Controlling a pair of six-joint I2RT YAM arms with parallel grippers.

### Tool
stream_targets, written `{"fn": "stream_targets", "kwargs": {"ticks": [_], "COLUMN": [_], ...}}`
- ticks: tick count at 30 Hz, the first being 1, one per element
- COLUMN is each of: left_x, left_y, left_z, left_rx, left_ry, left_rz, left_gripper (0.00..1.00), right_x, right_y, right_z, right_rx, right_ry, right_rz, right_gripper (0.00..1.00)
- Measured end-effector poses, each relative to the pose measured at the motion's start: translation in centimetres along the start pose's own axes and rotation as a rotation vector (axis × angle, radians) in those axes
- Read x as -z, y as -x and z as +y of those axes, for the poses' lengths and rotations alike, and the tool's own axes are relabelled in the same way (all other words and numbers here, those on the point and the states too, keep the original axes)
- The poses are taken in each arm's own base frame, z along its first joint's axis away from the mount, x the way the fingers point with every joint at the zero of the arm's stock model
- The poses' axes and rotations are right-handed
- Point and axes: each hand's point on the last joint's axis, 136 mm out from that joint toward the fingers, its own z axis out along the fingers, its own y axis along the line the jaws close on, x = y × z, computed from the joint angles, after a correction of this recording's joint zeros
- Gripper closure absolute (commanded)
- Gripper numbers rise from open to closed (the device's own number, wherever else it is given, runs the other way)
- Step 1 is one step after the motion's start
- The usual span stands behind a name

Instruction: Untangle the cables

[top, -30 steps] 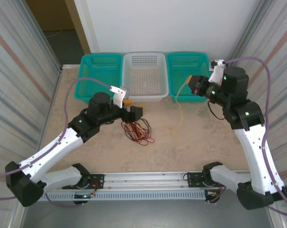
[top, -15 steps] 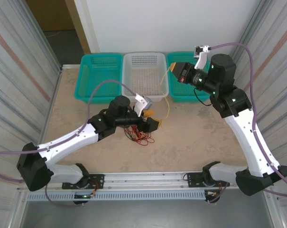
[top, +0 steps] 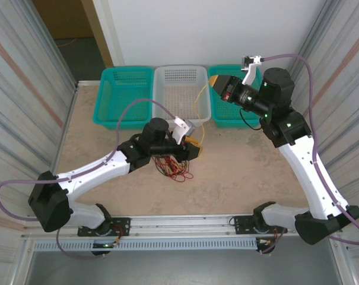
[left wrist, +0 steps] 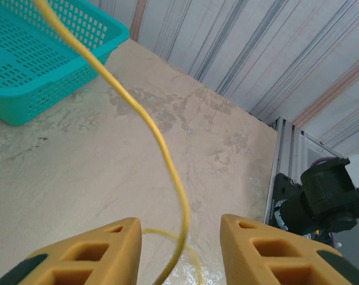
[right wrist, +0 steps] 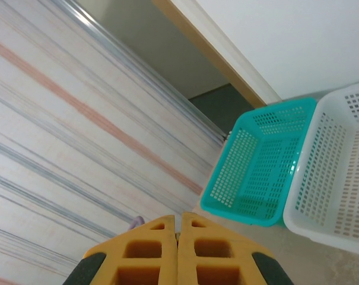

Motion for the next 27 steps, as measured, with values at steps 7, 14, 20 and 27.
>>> {"fn": "stream_targets", "kwargs": {"ticks": [7, 14, 20, 27], "left_x": [-0.1, -0.1, 0.4, 3.0], "left_y": [-0.1, 0.5, -0.5, -0.4], "left_z": [0.3, 0.7, 1.4, 1.5], "left_rx": [0.003, 0.001, 0.033, 0.045], "left_ry": [0.011, 0.039, 0.058, 0.046], "left_rz": [0.0, -0.025, -0.056, -0.146], "left_gripper": [0.86, 1.0, 1.0, 1.0], "right_x": [0.0, 0.1, 2.3, 4.2], "right_y": [0.0, 0.1, 1.9, 3.1], "right_z": [0.2, 0.1, -1.9, -6.9], "right_rx": [-0.004, -0.017, -0.035, -0.146], "right_ry": [0.01, 0.006, -0.064, -0.204], "right_rz": [0.0, -0.006, -0.087, -0.141], "right_gripper": [1.0, 1.0, 1.0, 1.0]}}
